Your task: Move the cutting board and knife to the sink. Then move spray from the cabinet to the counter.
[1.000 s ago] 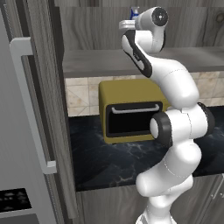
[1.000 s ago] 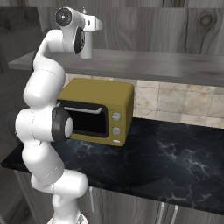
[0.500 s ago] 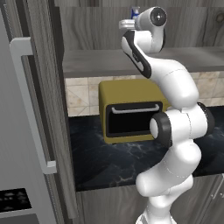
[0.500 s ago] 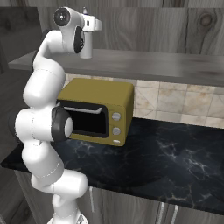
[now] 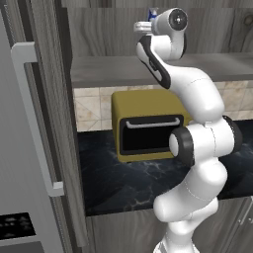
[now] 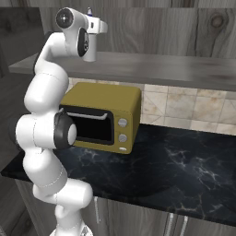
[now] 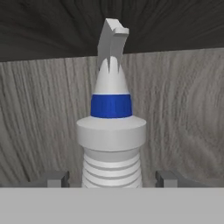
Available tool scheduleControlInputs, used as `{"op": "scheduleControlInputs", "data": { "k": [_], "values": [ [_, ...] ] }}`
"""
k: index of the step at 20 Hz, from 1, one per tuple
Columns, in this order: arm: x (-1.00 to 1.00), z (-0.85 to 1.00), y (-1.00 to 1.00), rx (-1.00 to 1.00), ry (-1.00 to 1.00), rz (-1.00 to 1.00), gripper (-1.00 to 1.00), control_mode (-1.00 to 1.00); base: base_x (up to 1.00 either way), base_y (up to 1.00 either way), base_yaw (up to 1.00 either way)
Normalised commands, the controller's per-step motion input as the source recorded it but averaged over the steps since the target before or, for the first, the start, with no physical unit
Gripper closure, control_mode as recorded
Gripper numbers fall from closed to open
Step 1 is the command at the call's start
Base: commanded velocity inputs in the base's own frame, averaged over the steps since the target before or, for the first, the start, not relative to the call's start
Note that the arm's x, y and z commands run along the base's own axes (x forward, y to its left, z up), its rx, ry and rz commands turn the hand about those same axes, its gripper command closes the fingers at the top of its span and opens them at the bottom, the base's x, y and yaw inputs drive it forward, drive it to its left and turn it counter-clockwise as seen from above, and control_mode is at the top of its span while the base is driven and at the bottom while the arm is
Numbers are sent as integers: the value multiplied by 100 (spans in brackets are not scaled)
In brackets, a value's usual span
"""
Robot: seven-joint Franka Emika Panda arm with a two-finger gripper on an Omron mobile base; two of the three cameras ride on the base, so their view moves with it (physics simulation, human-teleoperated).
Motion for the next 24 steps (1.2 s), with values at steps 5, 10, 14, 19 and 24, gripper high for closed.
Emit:
{"op": "scheduleControlInputs", "data": {
  "k": [5, 10, 14, 19, 24],
  "values": [
    [-1, -2, 6, 3, -1, 0, 100, -100, 0, 0, 0],
    [0, -1, 6, 3, 0, -1, 100, -100, 0, 0, 0],
    [-1, 0, 4, 2, 0, 0, 100, -100, 0, 0, 0],
    [-2, 0, 6, 3, 0, 0, 100, -100, 0, 0, 0],
    [-5, 0, 10, 5, 0, 0, 100, -100, 0, 0, 0]
  ]
}}
